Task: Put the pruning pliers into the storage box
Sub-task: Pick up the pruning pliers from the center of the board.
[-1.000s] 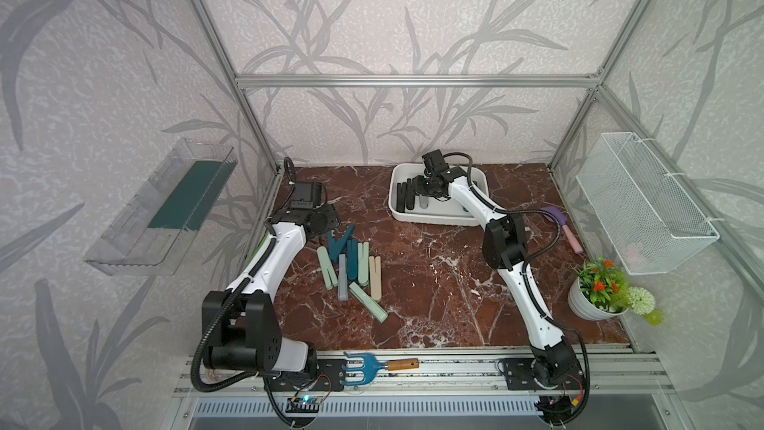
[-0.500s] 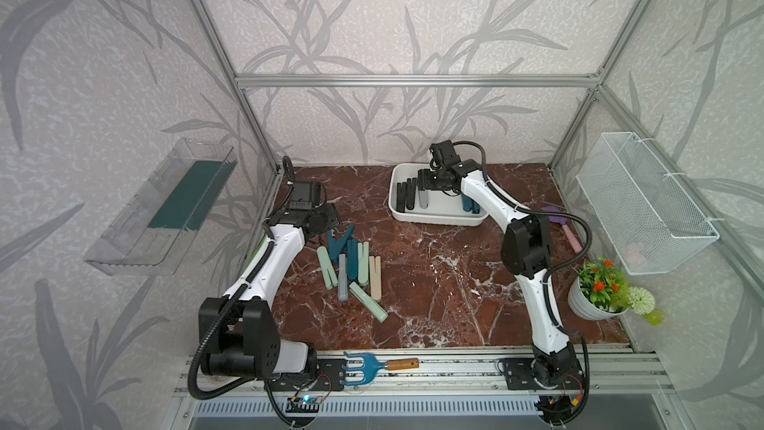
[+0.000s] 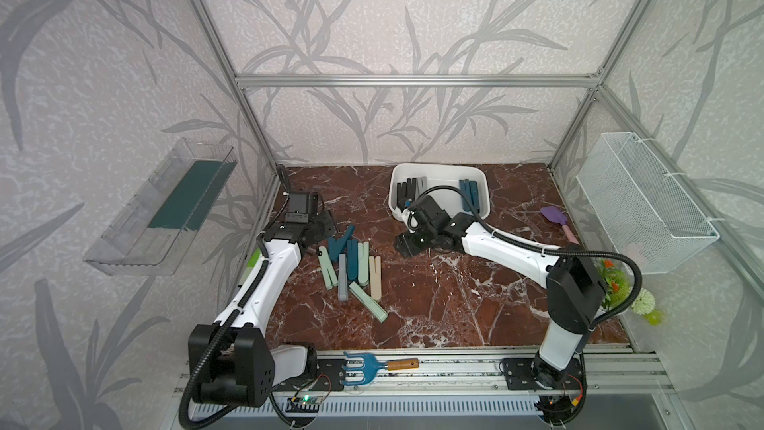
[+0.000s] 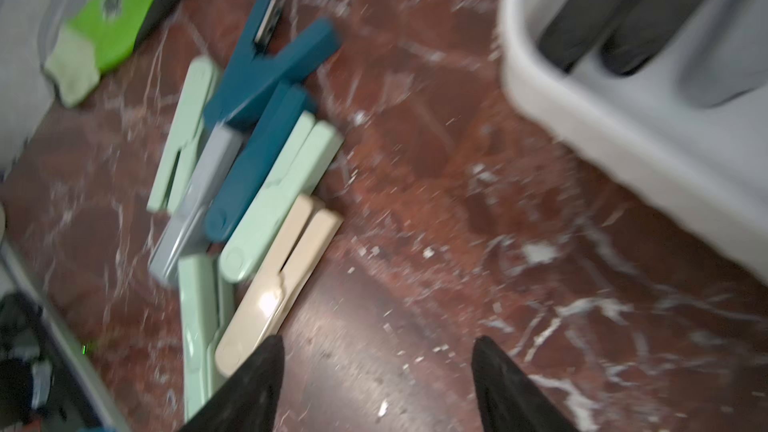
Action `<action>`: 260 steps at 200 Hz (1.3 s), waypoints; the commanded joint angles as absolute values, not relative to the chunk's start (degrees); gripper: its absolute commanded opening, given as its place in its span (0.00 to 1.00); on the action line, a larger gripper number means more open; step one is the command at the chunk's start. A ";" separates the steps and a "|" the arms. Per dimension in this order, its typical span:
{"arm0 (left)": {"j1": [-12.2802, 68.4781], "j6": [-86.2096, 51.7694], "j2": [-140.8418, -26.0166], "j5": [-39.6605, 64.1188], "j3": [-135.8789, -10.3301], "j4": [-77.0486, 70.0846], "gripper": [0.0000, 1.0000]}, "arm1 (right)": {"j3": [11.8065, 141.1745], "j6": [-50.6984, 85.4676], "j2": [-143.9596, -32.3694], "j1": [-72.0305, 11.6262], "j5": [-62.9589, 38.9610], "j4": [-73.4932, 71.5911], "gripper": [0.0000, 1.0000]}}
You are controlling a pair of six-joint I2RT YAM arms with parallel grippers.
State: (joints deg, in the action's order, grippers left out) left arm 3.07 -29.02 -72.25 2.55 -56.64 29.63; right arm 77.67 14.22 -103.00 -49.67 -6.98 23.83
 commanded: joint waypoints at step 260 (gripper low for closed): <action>0.36 -31.20 -69.99 2.92 -54.78 27.42 0.63 | 84.94 6.41 -120.40 -70.35 -0.37 31.18 0.28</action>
